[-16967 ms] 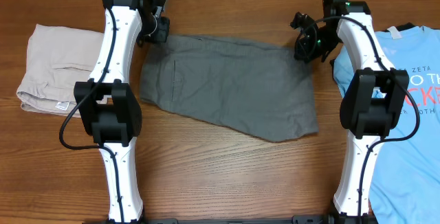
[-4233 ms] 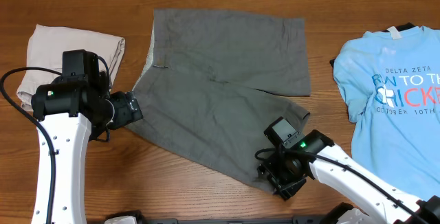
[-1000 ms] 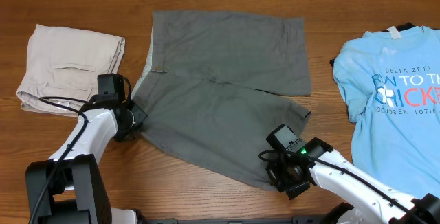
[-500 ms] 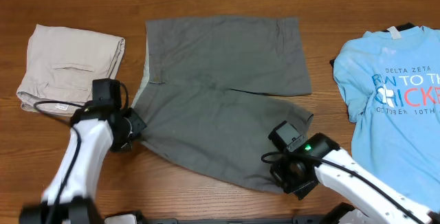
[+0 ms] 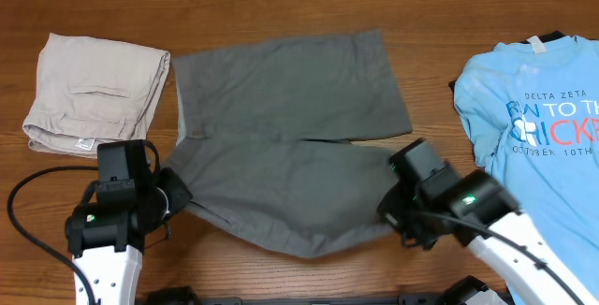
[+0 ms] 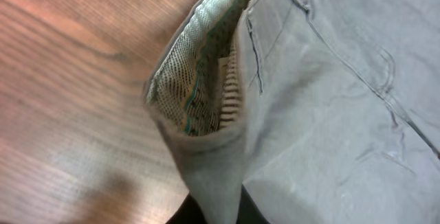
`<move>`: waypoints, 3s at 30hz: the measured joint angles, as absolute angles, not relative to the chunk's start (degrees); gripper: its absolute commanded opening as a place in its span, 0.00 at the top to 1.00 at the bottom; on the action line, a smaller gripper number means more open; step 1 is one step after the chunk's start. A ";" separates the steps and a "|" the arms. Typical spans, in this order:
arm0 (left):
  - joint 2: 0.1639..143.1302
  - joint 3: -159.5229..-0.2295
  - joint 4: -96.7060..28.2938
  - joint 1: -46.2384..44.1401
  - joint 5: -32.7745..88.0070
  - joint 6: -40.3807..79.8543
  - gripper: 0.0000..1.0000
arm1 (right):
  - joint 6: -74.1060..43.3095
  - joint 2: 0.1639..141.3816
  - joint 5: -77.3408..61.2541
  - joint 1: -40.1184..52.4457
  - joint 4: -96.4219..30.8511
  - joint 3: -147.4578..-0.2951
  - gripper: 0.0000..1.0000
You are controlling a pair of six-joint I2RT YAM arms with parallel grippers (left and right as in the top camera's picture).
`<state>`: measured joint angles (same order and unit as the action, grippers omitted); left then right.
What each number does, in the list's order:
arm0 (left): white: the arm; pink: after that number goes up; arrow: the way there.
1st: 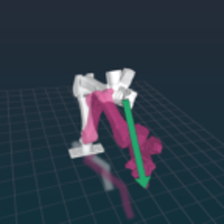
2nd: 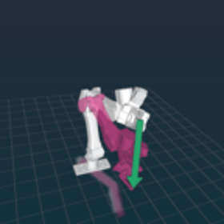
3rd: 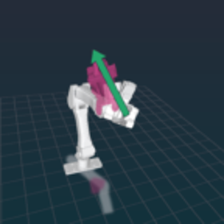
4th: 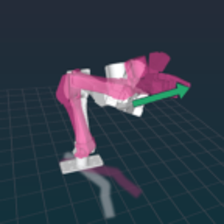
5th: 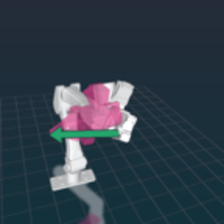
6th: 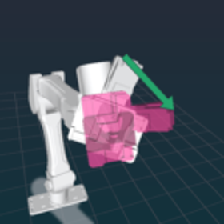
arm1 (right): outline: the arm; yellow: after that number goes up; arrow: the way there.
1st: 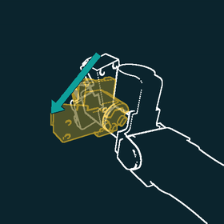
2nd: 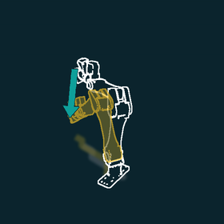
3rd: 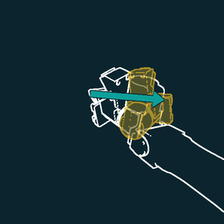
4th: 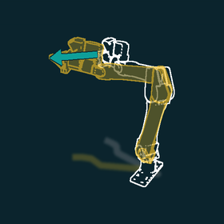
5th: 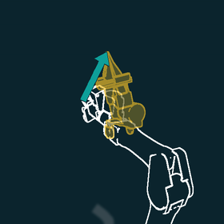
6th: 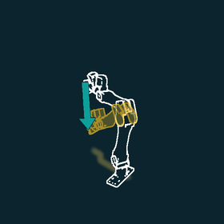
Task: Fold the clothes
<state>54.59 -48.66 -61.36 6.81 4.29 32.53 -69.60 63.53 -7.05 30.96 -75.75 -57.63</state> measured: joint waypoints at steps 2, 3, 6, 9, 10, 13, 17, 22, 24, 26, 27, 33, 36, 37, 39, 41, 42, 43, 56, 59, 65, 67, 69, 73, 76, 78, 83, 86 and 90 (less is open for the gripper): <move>54.68 -50.59 -62.85 6.81 4.32 32.16 0.90 | -66.39 63.53 -7.03 28.14 -76.71 -61.41 0.96; 54.81 -51.64 -63.46 6.81 4.32 31.88 0.89 | -65.01 63.53 -7.03 26.83 -77.08 -62.96 0.96; 55.59 -55.90 -65.30 6.81 4.32 31.27 0.89 | -59.88 64.12 -7.05 22.00 -78.89 -68.31 0.96; 56.99 -60.14 -66.11 6.81 4.36 31.03 0.90 | -54.61 66.63 -7.20 17.65 -79.31 -73.82 0.96; 57.63 -61.36 -66.13 6.81 4.49 30.87 0.90 | -52.82 67.85 -7.44 16.56 -79.20 -75.55 0.96; 59.92 -63.90 -66.08 6.81 5.04 29.98 0.90 | -48.16 72.29 -8.36 14.31 -79.07 -80.27 0.96; 64.25 -64.88 -63.57 6.81 5.69 29.69 0.91 | -43.53 79.96 -8.95 12.86 -78.35 -87.29 0.96; 71.18 -65.65 -58.67 6.81 6.13 29.54 0.93 | -40.01 87.94 -9.06 11.97 -74.67 -94.50 0.96; 73.97 -67.24 -57.34 6.81 6.31 29.54 0.92 | -39.13 90.15 -8.97 11.81 -72.90 -96.97 0.96; 76.16 -69.52 -56.82 6.81 6.46 29.54 0.92 | -38.72 91.55 -8.51 11.75 -70.26 -98.94 0.96; 77.32 -70.98 -56.10 6.81 6.52 29.54 0.92 | -38.52 91.94 -8.10 11.73 -68.69 -99.48 0.96; 82.43 -75.09 -48.64 6.81 6.87 29.54 0.92 | -37.87 94.02 -4.60 11.70 -62.00 -100.33 0.96; 84.99 -75.11 -45.15 6.79 7.18 29.54 0.92 | -37.71 96.62 -3.55 11.70 -59.51 -100.44 0.96; 86.04 -75.11 -43.90 6.76 7.33 29.54 0.92 | -37.67 97.84 -3.16 11.70 -58.67 -100.49 0.96; 88.16 -75.13 -41.45 6.52 7.46 29.54 0.93 | -37.63 100.64 -2.52 11.66 -56.82 -100.51 0.96; 90.32 -75.13 -38.72 5.96 7.53 29.54 0.92 | -37.52 103.68 -2.04 11.64 -54.94 -100.53 0.96; 91.22 -75.16 -37.54 5.63 7.55 29.54 0.93 | -37.50 105.12 -1.93 11.66 -53.71 -100.51 0.96; 92.23 -75.16 -36.10 5.23 7.53 29.54 0.93 | -37.45 106.56 -1.69 11.64 -52.60 -100.51 0.96; 104.81 -75.18 -24.10 3.29 3.20 29.39 0.93 | -37.47 117.89 -0.62 11.66 -35.24 -100.53 0.94; 107.35 -75.18 -22.85 3.29 0.69 29.23 0.57 | -37.52 120.27 -0.56 11.66 -32.10 -100.53 0.83; 108.14 -76.12 -20.32 3.36 -1.72 26.24 0.00 | -35.09 121.75 -0.58 11.66 -25.85 -100.57 0.30; 108.14 -78.11 -23.24 3.36 -1.17 23.86 0.00 | -32.60 121.75 -1.08 11.66 -24.95 -100.79 0.25; 108.14 -81.03 -27.49 3.36 -0.64 22.00 0.00 | -30.11 121.67 -1.26 11.66 -25.87 -100.97 0.23; 107.44 -87.20 -37.85 3.20 1.32 20.32 0.21 | -25.91 120.05 -1.74 11.66 -31.64 -101.34 0.44; 105.51 -89.38 -43.20 2.20 4.19 19.20 0.68 | -23.70 116.73 -3.18 11.66 -38.61 -101.73 0.88; 104.40 -90.06 -45.74 0.73 6.07 19.05 0.93 | -23.55 113.95 -4.03 11.66 -44.53 -102.15 0.96; 103.83 -90.48 -52.97 -3.68 8.62 19.07 0.91 | -22.98 110.08 -4.73 11.66 -58.74 -102.91 0.96; 103.83 -90.48 -56.75 -5.52 9.34 18.87 0.80 | -22.31 110.24 -5.13 11.66 -59.96 -100.42 0.96; 103.83 -90.48 -60.03 -5.93 9.67 19.03 0.73 | -20.97 110.85 -5.15 11.66 -56.45 -93.47 0.96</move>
